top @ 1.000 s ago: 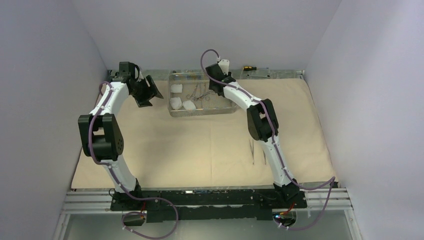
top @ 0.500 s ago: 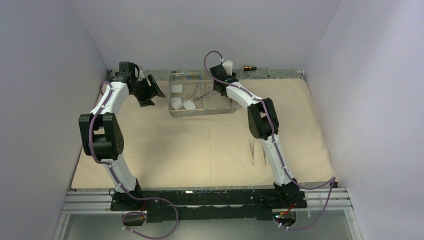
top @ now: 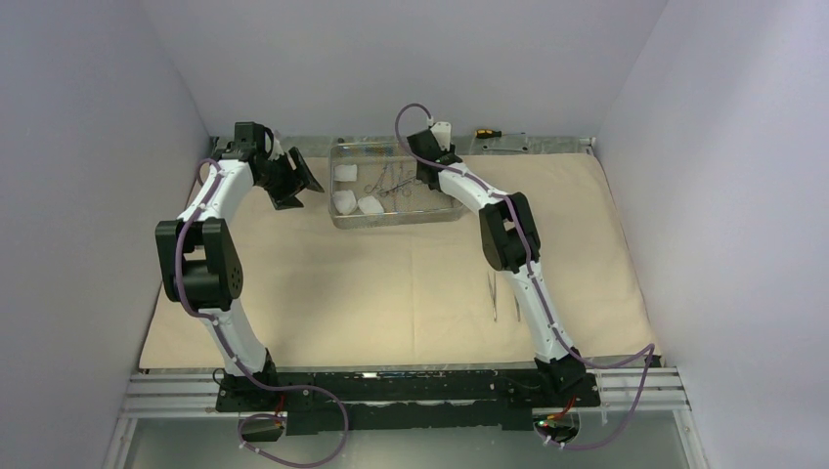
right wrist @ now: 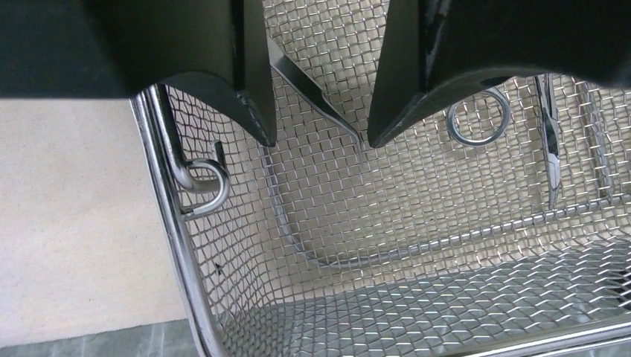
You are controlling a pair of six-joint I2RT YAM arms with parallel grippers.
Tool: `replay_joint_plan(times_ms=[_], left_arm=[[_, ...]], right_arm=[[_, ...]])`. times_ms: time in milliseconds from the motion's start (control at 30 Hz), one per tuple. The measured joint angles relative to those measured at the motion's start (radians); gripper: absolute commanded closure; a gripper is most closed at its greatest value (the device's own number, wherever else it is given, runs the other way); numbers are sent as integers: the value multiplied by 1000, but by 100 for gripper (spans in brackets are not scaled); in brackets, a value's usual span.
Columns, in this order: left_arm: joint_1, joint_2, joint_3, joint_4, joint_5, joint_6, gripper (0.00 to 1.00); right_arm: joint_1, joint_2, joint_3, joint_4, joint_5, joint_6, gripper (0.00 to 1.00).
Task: Open and lay out the surgical kit
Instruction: Pick up the medical item from the container.
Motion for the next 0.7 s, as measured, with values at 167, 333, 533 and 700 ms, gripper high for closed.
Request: replay_joint_plan(times_ms=[167, 333, 533, 700], left_arm=[[0, 0, 0, 0, 0, 0, 28], [0, 0, 1, -2, -1, 1, 28], [0, 0, 16, -4, -2, 8, 28], [0, 0, 25, -4, -2, 13, 27]], right_arm=[[3, 1, 0, 7, -8, -13, 70], [2, 1, -11, 30, -6, -70, 91], [2, -5, -24, 66, -11, -153, 100], [2, -25, -22, 77, -29, -197, 100]])
